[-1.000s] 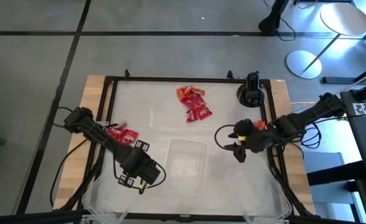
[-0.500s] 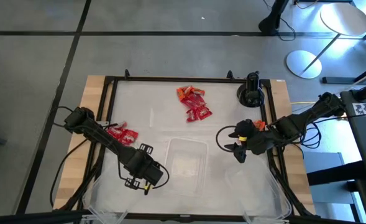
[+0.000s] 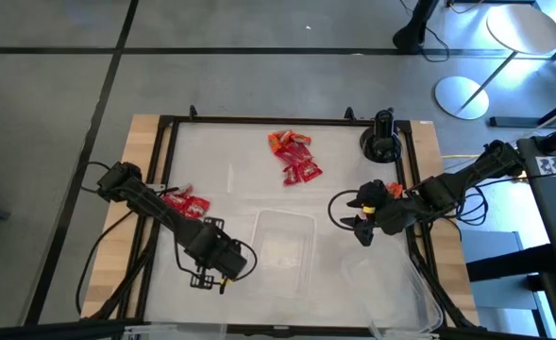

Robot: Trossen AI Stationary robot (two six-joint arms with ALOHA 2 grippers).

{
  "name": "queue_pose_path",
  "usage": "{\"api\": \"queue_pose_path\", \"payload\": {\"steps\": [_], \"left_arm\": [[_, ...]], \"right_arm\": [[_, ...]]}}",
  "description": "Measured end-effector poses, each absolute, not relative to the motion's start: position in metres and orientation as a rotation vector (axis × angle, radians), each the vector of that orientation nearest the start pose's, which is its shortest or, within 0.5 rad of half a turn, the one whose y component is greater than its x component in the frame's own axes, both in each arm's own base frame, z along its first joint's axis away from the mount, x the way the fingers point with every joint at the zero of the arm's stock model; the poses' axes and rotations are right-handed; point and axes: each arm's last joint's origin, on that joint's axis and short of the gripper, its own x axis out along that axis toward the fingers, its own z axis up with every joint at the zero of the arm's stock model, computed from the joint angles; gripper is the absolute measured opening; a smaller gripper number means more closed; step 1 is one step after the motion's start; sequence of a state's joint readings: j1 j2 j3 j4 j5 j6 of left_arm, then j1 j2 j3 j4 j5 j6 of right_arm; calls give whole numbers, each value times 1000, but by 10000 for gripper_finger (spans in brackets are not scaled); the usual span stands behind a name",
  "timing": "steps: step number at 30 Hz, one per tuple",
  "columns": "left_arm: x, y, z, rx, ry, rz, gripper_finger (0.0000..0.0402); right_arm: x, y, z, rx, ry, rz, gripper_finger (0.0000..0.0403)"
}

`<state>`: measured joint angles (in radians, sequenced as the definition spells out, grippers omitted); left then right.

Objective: Sort candy
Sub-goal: Adjust the left transparent bin

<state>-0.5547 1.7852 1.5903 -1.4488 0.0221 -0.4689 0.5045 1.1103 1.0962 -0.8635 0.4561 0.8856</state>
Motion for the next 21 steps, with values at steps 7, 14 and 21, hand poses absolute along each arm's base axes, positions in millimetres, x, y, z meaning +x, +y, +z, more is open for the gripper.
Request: {"api": "queue_pose_path", "payload": {"steps": [7, 14, 21], "left_arm": [[270, -154, 281, 57, 1692, 78, 7], [281, -129, 287, 27, 1627, 170, 7], [288, -112, 287, 13, 1643, 177, 7]], "right_arm": [[189, 89, 325, 427, 709, -311, 264], [189, 89, 325, 428, 708, -310, 264], [189, 89, 325, 426, 709, -310, 264]]}}
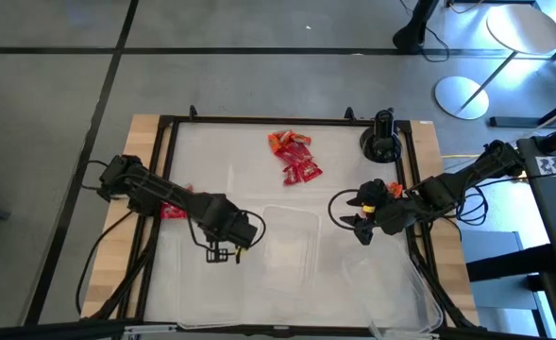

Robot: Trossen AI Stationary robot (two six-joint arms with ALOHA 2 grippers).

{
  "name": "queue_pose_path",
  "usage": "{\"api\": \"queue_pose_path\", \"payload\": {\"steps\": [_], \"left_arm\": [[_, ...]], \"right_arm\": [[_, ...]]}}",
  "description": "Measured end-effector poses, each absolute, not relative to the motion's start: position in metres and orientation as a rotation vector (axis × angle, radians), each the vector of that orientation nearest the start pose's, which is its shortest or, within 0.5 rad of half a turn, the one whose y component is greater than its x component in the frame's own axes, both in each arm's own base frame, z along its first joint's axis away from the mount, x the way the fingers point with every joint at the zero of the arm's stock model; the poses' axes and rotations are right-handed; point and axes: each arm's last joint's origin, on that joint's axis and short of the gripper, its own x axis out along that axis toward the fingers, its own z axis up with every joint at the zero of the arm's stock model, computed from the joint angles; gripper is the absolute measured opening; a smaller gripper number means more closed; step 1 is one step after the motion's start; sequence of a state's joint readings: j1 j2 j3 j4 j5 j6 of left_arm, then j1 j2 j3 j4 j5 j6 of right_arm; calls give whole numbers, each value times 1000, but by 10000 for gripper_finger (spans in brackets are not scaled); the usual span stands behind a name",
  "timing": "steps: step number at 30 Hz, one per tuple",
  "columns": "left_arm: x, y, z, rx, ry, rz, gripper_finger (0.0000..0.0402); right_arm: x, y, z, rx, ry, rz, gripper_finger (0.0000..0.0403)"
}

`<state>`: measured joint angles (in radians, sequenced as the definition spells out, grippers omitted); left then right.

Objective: Sort candy
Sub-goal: Adjust the left transparent bin, then adjust the middle center transparent bin

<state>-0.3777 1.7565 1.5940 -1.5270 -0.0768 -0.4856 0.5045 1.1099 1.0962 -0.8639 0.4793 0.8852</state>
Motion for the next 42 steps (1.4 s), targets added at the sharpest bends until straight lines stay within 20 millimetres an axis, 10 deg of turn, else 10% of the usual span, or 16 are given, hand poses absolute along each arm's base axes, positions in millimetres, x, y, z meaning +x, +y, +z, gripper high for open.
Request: {"api": "queue_pose_path", "payload": {"steps": [18, 42], "left_arm": [[265, -126, 263, 11, 1762, 164, 7], [261, -126, 284, -54, 1702, 266, 144]], "right_arm": [[188, 88, 325, 394, 712, -310, 264], [189, 88, 325, 397, 709, -309, 264]]}}
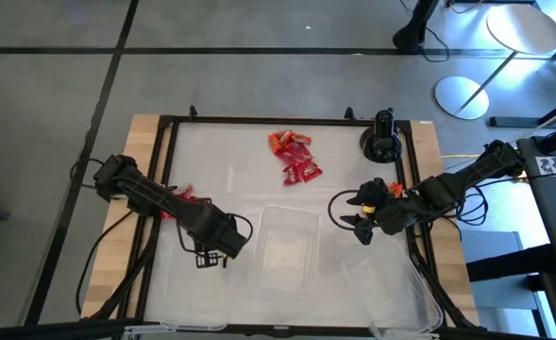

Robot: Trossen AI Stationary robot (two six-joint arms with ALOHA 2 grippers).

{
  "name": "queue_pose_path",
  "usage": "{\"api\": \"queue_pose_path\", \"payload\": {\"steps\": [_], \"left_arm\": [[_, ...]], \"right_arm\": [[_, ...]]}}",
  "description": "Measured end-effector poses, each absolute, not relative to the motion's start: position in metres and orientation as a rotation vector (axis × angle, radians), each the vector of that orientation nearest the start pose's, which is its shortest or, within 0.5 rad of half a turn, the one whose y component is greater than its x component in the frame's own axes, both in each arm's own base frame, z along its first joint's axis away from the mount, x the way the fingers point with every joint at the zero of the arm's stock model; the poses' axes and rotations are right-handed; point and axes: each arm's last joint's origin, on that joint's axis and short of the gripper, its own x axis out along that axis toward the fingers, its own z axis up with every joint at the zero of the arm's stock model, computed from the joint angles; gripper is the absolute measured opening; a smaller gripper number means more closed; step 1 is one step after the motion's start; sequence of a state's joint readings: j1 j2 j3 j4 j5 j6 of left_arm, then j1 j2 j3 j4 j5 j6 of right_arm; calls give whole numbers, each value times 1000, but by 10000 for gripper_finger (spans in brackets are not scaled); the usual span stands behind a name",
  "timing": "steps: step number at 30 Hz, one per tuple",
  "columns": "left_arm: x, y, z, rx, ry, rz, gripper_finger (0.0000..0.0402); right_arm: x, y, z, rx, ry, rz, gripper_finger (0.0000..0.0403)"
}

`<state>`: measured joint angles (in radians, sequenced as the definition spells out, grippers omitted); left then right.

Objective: Sort candy
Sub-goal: Adjust the middle center transparent bin

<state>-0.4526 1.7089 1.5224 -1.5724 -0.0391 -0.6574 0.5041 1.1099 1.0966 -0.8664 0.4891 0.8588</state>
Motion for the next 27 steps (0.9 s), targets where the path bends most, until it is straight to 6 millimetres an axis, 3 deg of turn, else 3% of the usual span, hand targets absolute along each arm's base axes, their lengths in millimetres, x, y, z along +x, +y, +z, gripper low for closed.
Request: {"api": "queue_pose_path", "payload": {"steps": [9, 17, 22, 27], "left_arm": [[255, -123, 338, -265, 1451, 324, 143], [261, -143, 374, -184, 975, 220, 143], [260, -157, 394, -85, 747, 113, 143], [252, -156, 402, -34, 662, 89, 143]], "right_arm": [[194, 91, 330, 350, 650, -245, 264], [207, 87, 339, 298, 547, -195, 264], [234, 79, 334, 259, 623, -163, 264], [275, 72, 330, 119, 728, -138, 264]]}}
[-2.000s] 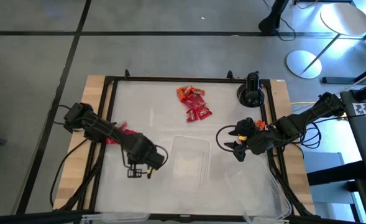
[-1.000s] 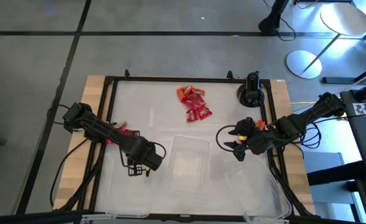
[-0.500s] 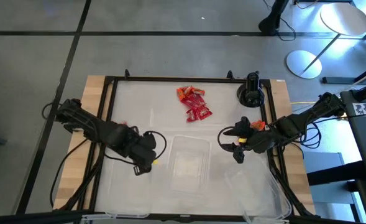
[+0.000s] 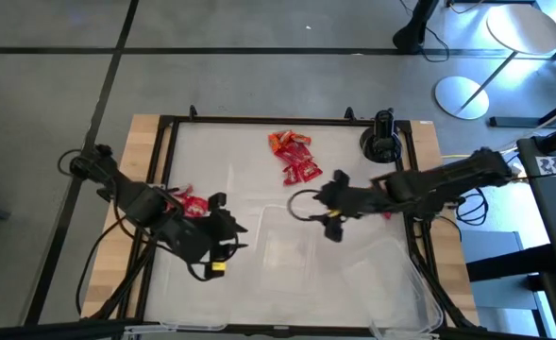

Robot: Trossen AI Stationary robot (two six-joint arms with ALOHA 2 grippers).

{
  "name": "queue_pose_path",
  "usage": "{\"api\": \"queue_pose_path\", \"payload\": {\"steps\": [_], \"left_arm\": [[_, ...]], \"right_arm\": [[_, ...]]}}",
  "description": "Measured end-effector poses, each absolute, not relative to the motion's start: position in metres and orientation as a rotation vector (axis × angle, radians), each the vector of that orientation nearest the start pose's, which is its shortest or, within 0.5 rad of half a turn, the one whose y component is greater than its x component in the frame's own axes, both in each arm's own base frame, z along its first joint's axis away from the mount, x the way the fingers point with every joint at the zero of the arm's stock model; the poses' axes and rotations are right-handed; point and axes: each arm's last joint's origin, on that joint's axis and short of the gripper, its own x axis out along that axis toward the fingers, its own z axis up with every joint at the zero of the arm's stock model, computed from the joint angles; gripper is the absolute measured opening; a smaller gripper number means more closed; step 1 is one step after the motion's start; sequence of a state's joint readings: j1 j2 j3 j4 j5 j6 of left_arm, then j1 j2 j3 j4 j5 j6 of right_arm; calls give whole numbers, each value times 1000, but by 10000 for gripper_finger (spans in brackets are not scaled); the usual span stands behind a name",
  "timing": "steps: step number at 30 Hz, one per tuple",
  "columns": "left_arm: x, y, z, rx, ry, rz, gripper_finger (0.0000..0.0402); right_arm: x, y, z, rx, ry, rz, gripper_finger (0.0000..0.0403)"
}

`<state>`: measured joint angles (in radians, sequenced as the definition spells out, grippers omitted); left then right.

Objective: Sort candy
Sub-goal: Adjust the middle center transparent bin

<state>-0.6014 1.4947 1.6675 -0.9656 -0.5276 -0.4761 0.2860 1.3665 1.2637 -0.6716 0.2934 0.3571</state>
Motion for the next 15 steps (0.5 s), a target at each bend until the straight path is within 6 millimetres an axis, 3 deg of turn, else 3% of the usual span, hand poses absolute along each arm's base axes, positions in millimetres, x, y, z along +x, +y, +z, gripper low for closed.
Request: {"api": "queue_pose_path", "payload": {"steps": [8, 15], "left_arm": [[247, -145, 373, 8, 591, 28, 143], [212, -122, 365, -54, 529, -76, 143]], "right_arm": [[317, 55, 329, 10, 892, -183, 264], [344, 46, 309, 29, 965, -182, 264]]}}
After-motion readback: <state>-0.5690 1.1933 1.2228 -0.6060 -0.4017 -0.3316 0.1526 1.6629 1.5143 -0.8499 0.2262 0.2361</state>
